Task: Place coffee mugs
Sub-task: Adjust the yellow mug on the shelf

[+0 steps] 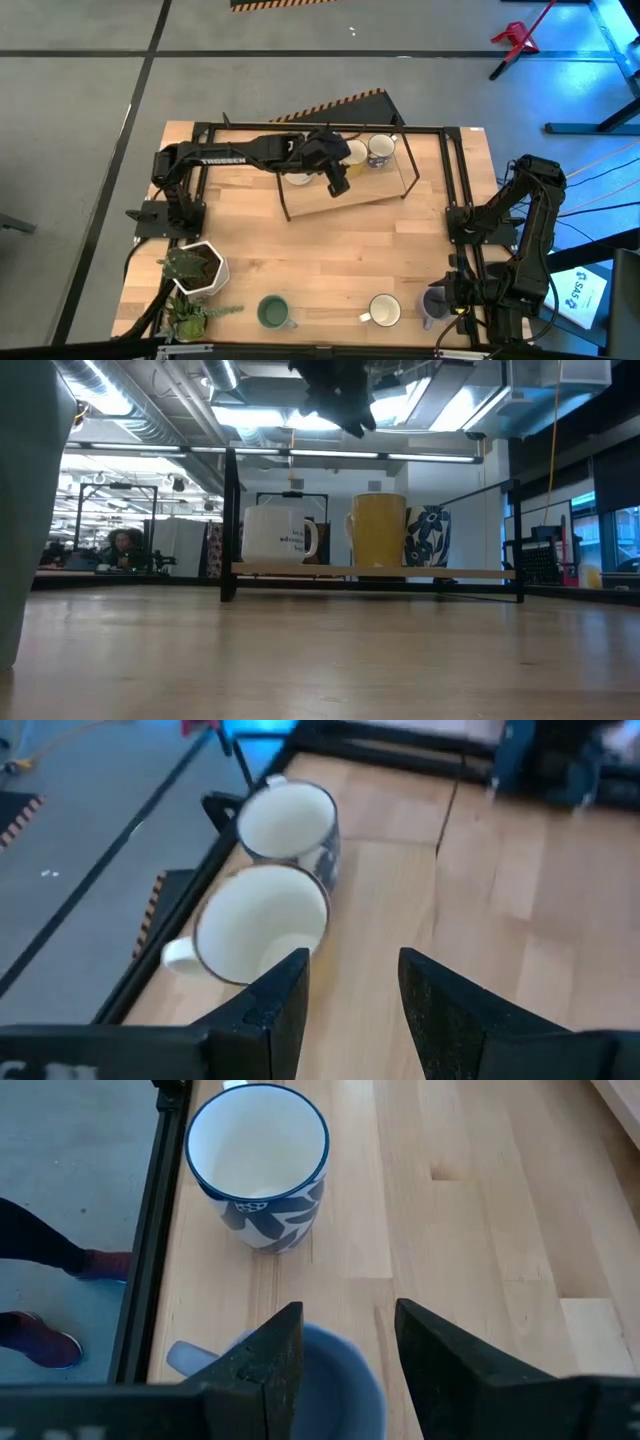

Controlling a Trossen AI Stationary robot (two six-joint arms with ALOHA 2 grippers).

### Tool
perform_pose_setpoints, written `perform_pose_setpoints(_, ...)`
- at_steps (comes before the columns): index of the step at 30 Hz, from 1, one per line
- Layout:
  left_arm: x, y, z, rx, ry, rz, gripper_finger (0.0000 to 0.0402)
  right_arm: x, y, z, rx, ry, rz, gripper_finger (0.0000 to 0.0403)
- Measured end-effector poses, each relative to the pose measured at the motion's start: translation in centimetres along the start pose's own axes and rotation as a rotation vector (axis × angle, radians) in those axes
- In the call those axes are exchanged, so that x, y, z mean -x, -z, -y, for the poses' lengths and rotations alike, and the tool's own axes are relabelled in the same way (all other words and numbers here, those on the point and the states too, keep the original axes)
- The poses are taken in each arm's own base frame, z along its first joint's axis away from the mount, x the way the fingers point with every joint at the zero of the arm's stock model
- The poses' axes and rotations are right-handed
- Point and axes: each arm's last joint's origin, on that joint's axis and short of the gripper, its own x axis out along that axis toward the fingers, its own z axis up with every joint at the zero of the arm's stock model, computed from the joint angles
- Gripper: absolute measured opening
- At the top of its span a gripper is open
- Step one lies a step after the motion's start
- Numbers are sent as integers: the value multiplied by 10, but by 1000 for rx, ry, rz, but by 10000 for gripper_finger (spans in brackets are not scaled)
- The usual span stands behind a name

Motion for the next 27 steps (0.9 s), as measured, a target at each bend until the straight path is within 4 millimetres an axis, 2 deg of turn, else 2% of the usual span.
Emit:
perform_pose_setpoints(3,-11,3,-3,-22,7,-27,150,0,0,0,-1,0,-1,149)
perform_pose_setpoints(11,-33,7,-26,8,-12,-69,150,0,0,0,-25,-1,-2,149)
perform_pose_setpoints(15,-41,11,-27,-90,57,-92,150,0,0,0,-25,-1,-2,149)
perform_pose_setpoints(22,-41,8,-30,-221,88,-65,150,0,0,0,-25,-1,-2,149)
perform_pose_setpoints(27,-50,10,-36,-221,105,-74,150,0,0,0,-25,-1,-2,149)
